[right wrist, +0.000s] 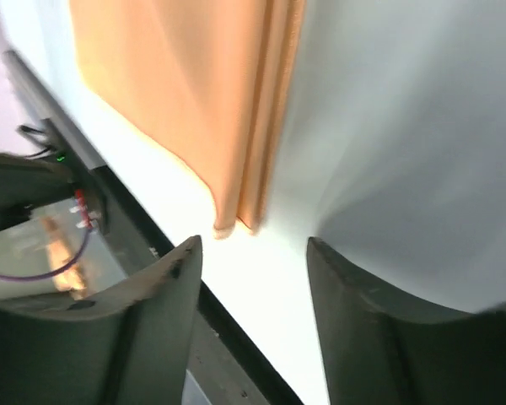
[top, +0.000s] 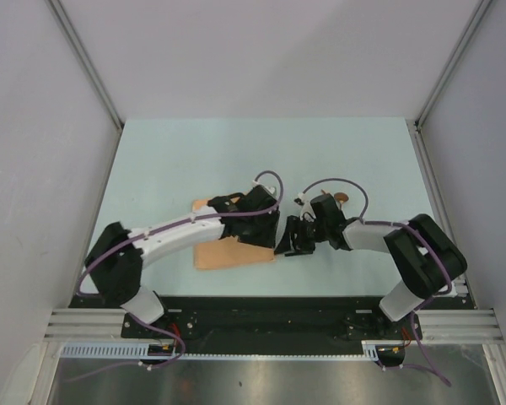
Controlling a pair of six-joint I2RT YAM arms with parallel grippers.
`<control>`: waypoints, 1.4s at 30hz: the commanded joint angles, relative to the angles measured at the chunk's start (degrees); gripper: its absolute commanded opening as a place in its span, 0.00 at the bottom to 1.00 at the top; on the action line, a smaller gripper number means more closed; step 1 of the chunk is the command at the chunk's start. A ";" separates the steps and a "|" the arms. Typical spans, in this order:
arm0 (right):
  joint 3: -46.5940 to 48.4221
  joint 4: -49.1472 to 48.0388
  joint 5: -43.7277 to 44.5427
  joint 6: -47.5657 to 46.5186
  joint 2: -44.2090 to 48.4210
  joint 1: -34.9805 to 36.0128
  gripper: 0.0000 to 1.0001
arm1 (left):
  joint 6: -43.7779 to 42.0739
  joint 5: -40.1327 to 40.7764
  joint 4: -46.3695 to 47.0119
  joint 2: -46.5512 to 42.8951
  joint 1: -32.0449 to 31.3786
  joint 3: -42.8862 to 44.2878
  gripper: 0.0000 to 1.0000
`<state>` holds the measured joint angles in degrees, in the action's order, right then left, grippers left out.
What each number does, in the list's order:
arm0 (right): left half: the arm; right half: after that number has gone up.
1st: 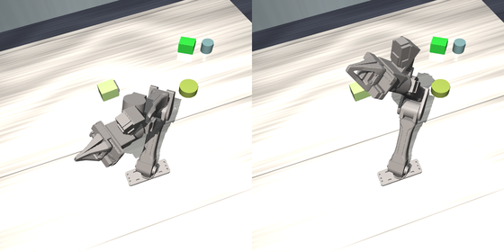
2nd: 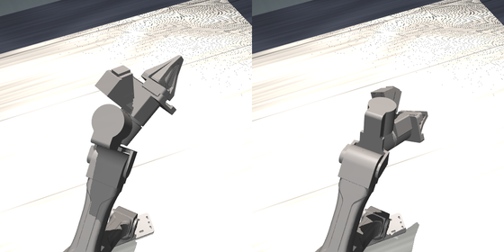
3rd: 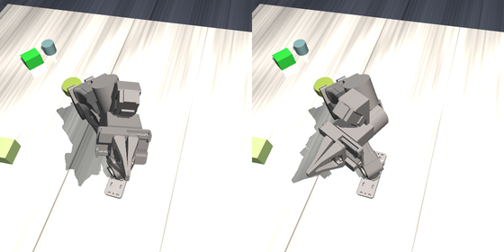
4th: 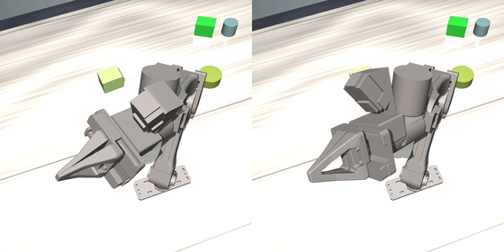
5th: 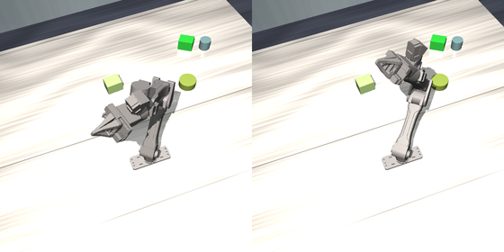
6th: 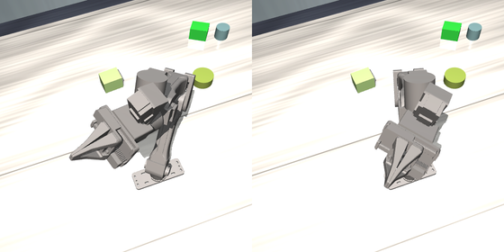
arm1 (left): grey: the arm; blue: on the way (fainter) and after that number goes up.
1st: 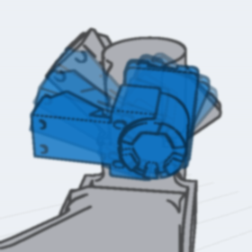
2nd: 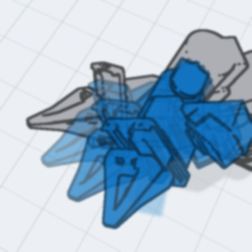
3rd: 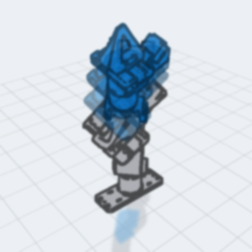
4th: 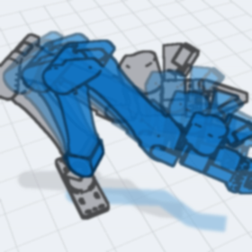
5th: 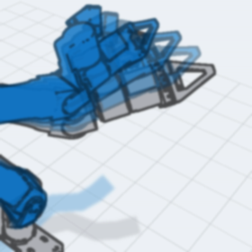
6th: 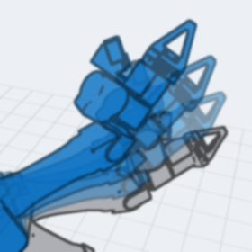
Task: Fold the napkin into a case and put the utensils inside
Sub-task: Smooth out the lower triangle-folded napkin at the center of the board.
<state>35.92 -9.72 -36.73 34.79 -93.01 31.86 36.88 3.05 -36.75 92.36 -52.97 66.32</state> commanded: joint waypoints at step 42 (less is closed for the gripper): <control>23.93 24.99 6.92 -11.31 -0.50 -6.01 0.50 | -14.20 -7.46 3.97 -0.94 41.55 4.61 0.62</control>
<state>55.53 6.46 -36.25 26.57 -97.17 28.12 26.65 -9.17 -30.26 100.09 -11.00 72.20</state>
